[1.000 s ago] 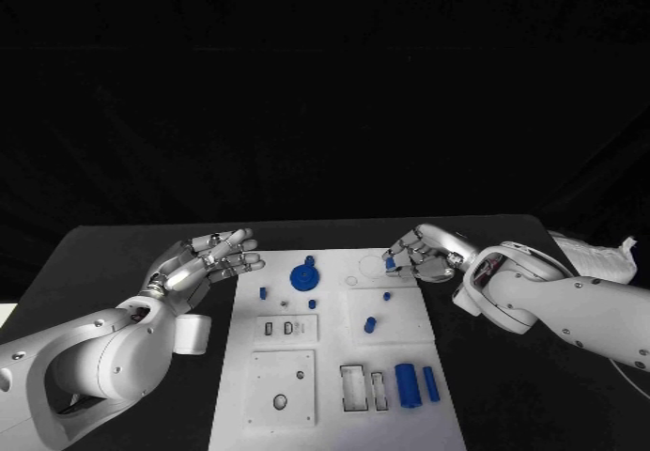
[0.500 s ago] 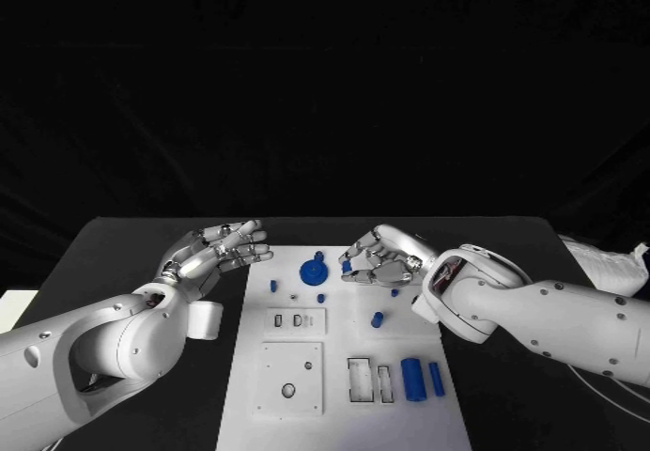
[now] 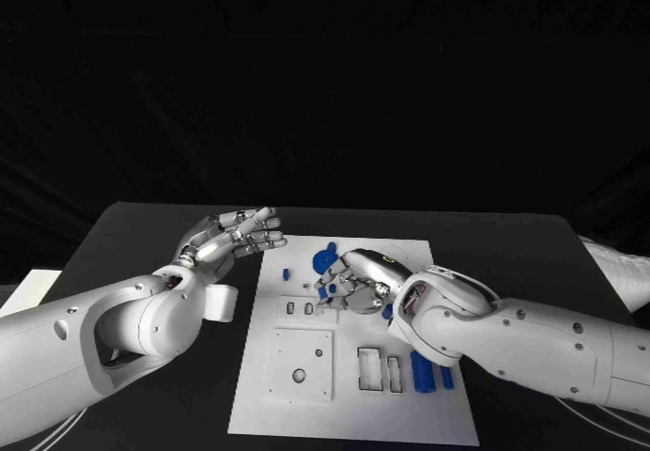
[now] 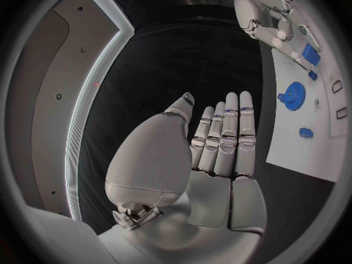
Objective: Assemble the parts on the task board
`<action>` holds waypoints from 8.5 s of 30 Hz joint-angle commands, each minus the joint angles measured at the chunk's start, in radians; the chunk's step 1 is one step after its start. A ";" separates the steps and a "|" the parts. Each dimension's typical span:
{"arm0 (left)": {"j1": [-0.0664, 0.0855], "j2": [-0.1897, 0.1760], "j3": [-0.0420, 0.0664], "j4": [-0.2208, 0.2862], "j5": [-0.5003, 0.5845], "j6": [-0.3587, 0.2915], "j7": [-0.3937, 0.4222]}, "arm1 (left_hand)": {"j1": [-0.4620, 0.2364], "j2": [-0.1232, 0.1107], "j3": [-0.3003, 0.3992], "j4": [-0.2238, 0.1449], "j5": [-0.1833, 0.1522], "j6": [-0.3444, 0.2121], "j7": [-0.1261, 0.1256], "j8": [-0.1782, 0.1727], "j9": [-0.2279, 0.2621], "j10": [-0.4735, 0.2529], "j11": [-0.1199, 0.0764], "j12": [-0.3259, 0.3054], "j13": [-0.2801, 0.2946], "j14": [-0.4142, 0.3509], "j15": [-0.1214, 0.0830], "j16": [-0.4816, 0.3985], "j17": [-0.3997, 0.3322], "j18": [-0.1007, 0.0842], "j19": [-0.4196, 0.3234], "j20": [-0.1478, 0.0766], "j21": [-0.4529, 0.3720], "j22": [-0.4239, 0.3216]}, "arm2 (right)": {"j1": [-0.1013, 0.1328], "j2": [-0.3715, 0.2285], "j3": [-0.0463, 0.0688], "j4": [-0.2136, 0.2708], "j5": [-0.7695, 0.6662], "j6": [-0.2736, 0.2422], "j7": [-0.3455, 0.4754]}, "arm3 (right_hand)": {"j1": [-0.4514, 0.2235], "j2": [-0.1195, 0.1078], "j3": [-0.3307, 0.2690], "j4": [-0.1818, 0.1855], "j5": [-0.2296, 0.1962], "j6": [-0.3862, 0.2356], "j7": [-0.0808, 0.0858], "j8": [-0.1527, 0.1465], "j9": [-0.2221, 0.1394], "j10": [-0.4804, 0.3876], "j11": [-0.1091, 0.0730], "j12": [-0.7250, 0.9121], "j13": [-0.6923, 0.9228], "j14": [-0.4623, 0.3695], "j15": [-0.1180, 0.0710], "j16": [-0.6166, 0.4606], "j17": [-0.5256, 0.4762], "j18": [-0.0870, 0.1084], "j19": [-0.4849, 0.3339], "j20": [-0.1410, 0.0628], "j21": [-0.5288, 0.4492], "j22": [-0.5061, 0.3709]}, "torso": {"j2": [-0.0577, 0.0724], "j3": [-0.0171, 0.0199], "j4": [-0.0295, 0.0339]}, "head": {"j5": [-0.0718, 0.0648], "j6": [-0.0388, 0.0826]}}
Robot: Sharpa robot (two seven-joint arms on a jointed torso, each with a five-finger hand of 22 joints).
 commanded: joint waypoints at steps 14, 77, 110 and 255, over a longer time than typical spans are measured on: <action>0.000 0.007 0.000 -0.002 0.003 0.028 0.002 | 0.001 0.011 0.000 -0.008 -0.006 0.005 0.005 -0.002 0.000 0.004 0.006 -0.006 0.000 0.005 0.005 -0.002 0.001 0.004 0.002 0.005 -0.004 -0.001 | -0.016 0.074 -0.008 -0.058 -0.157 0.071 -0.098 | -0.012 0.001 0.000 0.007 -0.002 0.032 -0.023 0.005 0.013 0.022 -0.009 -0.003 0.129 0.088 -0.007 0.002 0.167 -0.010 0.025 -0.004 0.001 0.111 | 0.001 0.0004 0.0015 | 0.016 -0.017; 0.000 0.006 -0.001 -0.005 0.003 0.032 -0.003 | 0.001 0.013 0.000 -0.008 -0.006 0.006 0.005 -0.004 0.000 0.005 0.005 -0.007 0.000 0.006 0.005 -0.004 0.002 0.004 0.003 0.005 -0.005 -0.002 | -0.021 0.063 -0.010 -0.041 -0.282 0.119 -0.203 | -0.125 -0.110 -0.070 0.075 -0.055 -0.055 0.010 -0.038 -0.015 -0.032 0.020 -0.127 0.056 0.084 0.017 -0.011 0.146 -0.007 0.020 0.016 -0.008 0.098 | 0.000 0.0017 -0.0004 | 0.000 -0.023; 0.000 0.018 -0.002 -0.059 -0.240 0.049 -0.297 | -0.076 -0.007 -0.027 0.038 -0.008 0.147 -0.094 0.016 0.021 0.313 -0.127 0.111 0.102 0.403 -0.142 1.025 0.960 -0.022 0.412 -0.150 0.445 0.329 | 0.037 -0.088 0.006 0.069 0.189 -0.096 0.239 | -0.069 -0.116 -0.133 0.181 -0.021 -0.113 0.023 -0.031 -0.017 -0.060 0.031 -0.171 0.015 0.080 0.027 -0.021 0.132 -0.004 0.011 0.026 -0.017 0.081 | -0.008 0.0045 -0.0019 | 0.004 -0.019; 0.151 0.448 -0.041 -0.382 -1.026 0.605 -1.129 | 0.095 0.130 -0.157 0.051 0.456 -0.087 -0.180 0.537 0.578 0.237 -0.192 1.085 1.037 0.441 -0.198 1.412 1.386 -0.139 0.520 -0.197 1.151 1.282 | 0.164 -0.228 0.018 -0.084 0.487 0.006 0.238 | -0.050 -0.077 -0.165 0.166 0.103 -0.116 0.024 -0.031 -0.015 -0.069 0.031 -0.186 -0.004 0.077 0.026 -0.032 0.119 0.000 0.003 0.025 -0.028 0.063 | -0.039 0.0340 -0.0089 | 0.028 -0.048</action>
